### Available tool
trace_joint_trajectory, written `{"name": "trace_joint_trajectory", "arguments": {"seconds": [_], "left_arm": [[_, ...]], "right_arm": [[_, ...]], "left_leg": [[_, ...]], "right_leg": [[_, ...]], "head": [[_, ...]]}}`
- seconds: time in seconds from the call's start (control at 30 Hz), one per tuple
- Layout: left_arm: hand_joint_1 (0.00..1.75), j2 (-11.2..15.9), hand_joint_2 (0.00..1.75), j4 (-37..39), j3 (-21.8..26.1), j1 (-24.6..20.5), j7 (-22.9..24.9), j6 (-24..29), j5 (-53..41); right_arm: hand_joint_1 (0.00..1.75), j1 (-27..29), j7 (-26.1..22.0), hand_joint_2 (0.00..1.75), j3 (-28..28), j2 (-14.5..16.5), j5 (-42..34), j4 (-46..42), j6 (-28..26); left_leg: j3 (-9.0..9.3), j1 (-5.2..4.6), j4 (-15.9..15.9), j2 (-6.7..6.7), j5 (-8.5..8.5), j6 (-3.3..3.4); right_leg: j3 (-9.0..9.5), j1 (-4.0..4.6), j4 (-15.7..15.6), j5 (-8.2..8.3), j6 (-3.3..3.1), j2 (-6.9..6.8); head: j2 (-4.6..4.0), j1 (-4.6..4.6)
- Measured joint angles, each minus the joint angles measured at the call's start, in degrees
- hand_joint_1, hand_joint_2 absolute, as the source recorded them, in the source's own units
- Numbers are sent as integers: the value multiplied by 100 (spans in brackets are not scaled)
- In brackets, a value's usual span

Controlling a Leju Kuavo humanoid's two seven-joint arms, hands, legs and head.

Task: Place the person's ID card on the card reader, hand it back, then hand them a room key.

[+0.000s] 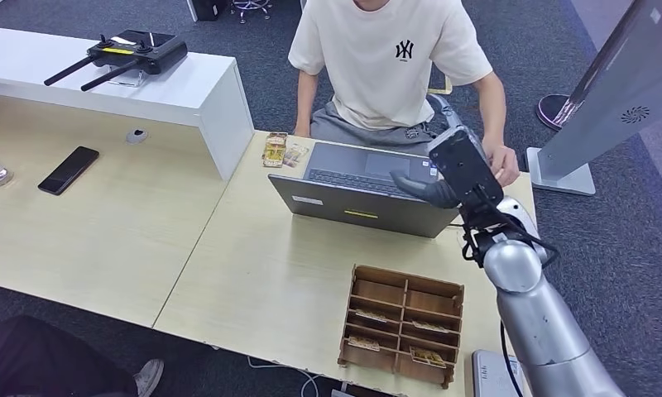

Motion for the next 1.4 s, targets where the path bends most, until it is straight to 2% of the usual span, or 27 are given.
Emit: {"name": "trace_joint_trajectory", "arguments": {"seconds": [0.03, 0.07, 0.17, 0.2, 0.23, 0.5, 0.77, 0.83, 0.87, 0.93, 0.97, 1.0, 1.07, 1.2, 1.4], "left_arm": [[0, -9, 0, 0, -9, 5, -4, 4, 21], [0, -19, 0, 0, -17, 9, -8, 9, 38], [0, -46, 0, 0, -32, 16, -35, 21, 103], [0, -56, 0, 0, -34, 18, -47, 27, 128], [0, -67, 0, 0, -36, 21, -58, 34, 152], [0, -128, 0, 0, -71, 41, -101, 96, 381], [0, -135, 0, 0, -184, 70, -101, 101, 551], [0, -135, 0, 0, -205, 71, -101, 100, 592], [0, -134, 0, 0, -215, 74, -101, 99, 608], [0, -131, 0, 0, -234, 78, -101, 98, 631], [0, -128, 0, 0, -246, 80, -101, 98, 644], [0, -127, 0, 0, -264, 80, -100, 97, 660], [0, -127, 0, 0, -301, 85, -99, 95, 703], [0, -126, 0, 0, -327, 92, -98, 90, 769], [0, -123, 0, 0, -352, 99, -80, 92, 846]], "right_arm": [[3, 109, -45, 175, 1, -34, 68, -184, -42], [17, 216, -82, 175, 1, -70, 145, -360, -83], [138, 525, -165, 175, 1, -188, 429, -856, -210], [168, 632, -190, 175, 1, -229, 534, -1014, -257], [174, 744, -216, 175, 1, -274, 642, -1172, -304], [175, 1704, -286, 175, -32, -670, 1602, -2208, -590], [175, 2462, -73, 175, -43, -1078, 2454, -2658, -599], [163, 2614, -21, 175, -31, -1164, 2675, -2710, -598], [145, 2683, 2, 175, -22, -1204, 2779, -2731, -601], [91, 2800, 44, 175, 2, -1278, 2960, -2765, -611], [59, 2854, 67, 175, 14, -1319, 3050, -2778, -617], [40, 2909, 95, 175, 29, -1361, 3158, -2787, -626], [24, 3020, 166, 175, 71, -1448, 3401, -2796, -651], [43, 3185, 302, 175, 162, -1593, 3776, -2796, -744], [52, 3378, 469, 175, 220, -1738, 4094, -2814, -888]], "left_leg": [[-1, 0, 0, 0, 0, 0], [-1, -1, 0, 0, 0, 0], [-1, -1, 0, 1, -1, 0], [-1, -1, 0, 1, -1, 0], [-1, -1, 0, 1, -1, 0], [-2, -1, 0, 0, -1, 1], [-2, -1, 0, 0, -1, 1], [-3, -1, 0, 0, -1, 1], [-3, -1, 0, 0, -1, 1], [-3, -1, 0, 1, -1, 1], [-2, -1, 0, 1, -1, 1], [-3, -1, 0, 0, -1, 1], [-3, -1, 0, 0, -1, 1], [-3, -1, 0, 1, -1, 1], [-3, -1, 0, 1, -1, 1]], "right_leg": [[0, 0, 0, 0, 0, 0], [-1, 0, -1, 0, 0, 1], [-2, -1, -3, 0, 0, 2], [-2, -1, -3, 0, 0, 2], [-2, -1, -4, 0, 0, 1], [-1, 0, -5, 0, 0, 1], [-1, 0, -5, 0, 0, 0], [0, 0, -5, 0, 0, 0], [0, 0, -5, 0, 0, 0], [0, 0, -5, 0, 0, 1], [0, 0, -5, 0, 0, 1], [0, 0, -5, 0, 0, 0], [0, 0, -5, 0, 0, -1], [-1, 0, -6, 0, 0, 0], [-1, 0, -6, 0, 0, 0]], "head": [[0, 0], [0, 0], [0, 0], [0, 1], [0, 0], [0, 1], [0, -1], [0, -1], [0, 0], [0, 0], [0, 1], [0, 1], [0, 1], [0, 0], [0, 1]]}}
